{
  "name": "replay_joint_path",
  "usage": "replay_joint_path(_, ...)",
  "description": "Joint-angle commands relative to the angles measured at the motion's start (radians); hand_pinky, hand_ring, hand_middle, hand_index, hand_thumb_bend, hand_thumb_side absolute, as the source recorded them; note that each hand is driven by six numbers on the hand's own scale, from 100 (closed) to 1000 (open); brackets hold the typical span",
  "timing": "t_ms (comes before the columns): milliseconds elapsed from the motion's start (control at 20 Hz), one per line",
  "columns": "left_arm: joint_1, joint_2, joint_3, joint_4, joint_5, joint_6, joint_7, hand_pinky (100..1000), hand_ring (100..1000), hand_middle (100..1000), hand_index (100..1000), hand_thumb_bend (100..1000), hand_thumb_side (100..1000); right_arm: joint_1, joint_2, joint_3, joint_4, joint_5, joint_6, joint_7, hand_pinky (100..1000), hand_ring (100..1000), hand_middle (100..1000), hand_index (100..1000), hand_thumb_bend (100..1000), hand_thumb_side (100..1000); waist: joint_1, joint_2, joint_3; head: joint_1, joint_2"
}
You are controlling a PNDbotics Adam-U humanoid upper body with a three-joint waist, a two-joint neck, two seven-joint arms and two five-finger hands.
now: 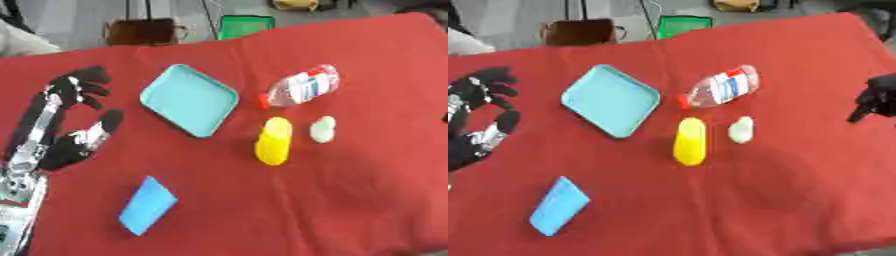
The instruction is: Pick up objects on the table and place them in the box.
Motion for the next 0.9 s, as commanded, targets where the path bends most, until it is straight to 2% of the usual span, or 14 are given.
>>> replay_joint_path(50,-0.008,0.010,0.003,-0.020,-0.005,-0.002,-0.001,597,702,726,891,542,703,-0.007,-0.015,-0.012,-0.013,0.003,-0.097,0.094,576,575,630,813,100,659,-0.005,-0.014,-0.004,0.005,-0.009)
replay_joint_path(750,0.014,0.026,-0.004,-0.020,-0.015,-0.021,0.000,611,708,730,896,544,708,-0.007,-0.014,-0.010,-0.014,0.007,-0.095,0.094,576,575,630,813,100,660,-0.001,-0.014,-0.006,0.004,-0.008)
replay_joint_path(900,0.070,0.077,-0.024,-0.020,-0.045,-0.065,0.020,625,713,734,896,561,705,-0.006,-0.018,-0.013,-0.013,0.007,-0.096,0.094,576,575,630,813,100,660,0.001,-0.016,-0.007,-0.002,-0.009)
